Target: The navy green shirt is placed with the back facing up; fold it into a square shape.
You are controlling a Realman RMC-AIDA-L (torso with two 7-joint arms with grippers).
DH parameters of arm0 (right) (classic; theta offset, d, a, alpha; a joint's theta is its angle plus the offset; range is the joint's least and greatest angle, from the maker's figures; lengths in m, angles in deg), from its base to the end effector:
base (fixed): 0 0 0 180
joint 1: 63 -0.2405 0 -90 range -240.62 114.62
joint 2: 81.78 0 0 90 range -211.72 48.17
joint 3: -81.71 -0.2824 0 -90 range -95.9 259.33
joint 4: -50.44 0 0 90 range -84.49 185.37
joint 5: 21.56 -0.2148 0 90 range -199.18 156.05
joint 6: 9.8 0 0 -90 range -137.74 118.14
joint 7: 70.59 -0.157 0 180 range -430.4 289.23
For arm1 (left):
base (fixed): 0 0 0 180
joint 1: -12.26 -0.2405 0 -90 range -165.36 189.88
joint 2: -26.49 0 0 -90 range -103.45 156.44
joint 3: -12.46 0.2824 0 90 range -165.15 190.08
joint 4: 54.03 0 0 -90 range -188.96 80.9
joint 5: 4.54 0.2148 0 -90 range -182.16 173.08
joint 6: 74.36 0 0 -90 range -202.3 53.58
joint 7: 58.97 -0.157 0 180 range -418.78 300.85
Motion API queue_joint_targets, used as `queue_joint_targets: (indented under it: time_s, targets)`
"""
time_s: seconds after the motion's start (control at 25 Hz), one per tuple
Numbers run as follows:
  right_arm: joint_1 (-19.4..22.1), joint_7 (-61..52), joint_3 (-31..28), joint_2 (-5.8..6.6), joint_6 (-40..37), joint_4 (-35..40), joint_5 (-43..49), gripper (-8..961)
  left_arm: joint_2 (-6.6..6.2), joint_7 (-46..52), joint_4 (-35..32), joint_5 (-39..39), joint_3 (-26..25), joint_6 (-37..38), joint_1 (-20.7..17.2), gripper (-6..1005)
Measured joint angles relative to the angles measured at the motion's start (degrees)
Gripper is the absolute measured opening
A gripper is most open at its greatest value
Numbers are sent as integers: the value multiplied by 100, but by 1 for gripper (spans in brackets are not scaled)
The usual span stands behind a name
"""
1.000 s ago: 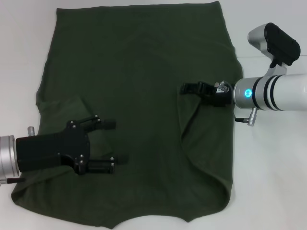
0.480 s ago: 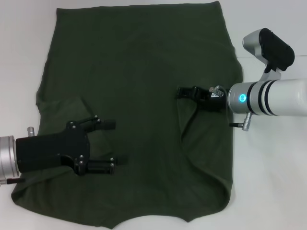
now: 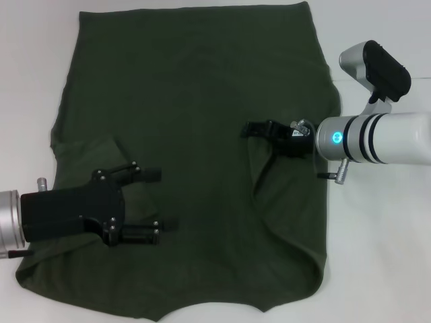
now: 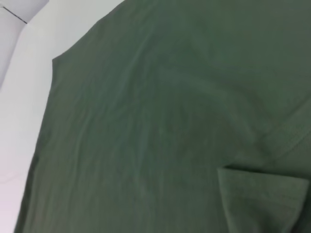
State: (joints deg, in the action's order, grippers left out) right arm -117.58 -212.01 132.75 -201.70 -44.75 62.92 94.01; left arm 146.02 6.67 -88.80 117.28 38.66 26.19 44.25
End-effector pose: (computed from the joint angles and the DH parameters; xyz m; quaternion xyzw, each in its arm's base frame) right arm 0.2383 0.4718 -0.1067 -0.6836 0.6613 0.1839 0.2482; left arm -0.2744 0.3306 -0.0166 -0.9423 -0.1235 -0.2901 0.1125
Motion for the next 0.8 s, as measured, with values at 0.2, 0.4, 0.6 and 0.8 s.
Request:
queue_joint_targets:
  time_s: [0.2,0.4,0.6,0.8]
  targets:
    - [0,19,9,-2,-52,0,-138,897,0,0,0,0,0,-5,0,951]
    - [3,42,-4,-7,-75,0,-167,897,0,-2,5,0,-2,-16,1,951]
    - [-16,114,23,-9,-104,46,-167,897,0,-8,5,0,-9,-18,9,951]
    - [-165,468,8,-32,-241,63,-171,897,6,-19,6,0,-13,-18,9,952]
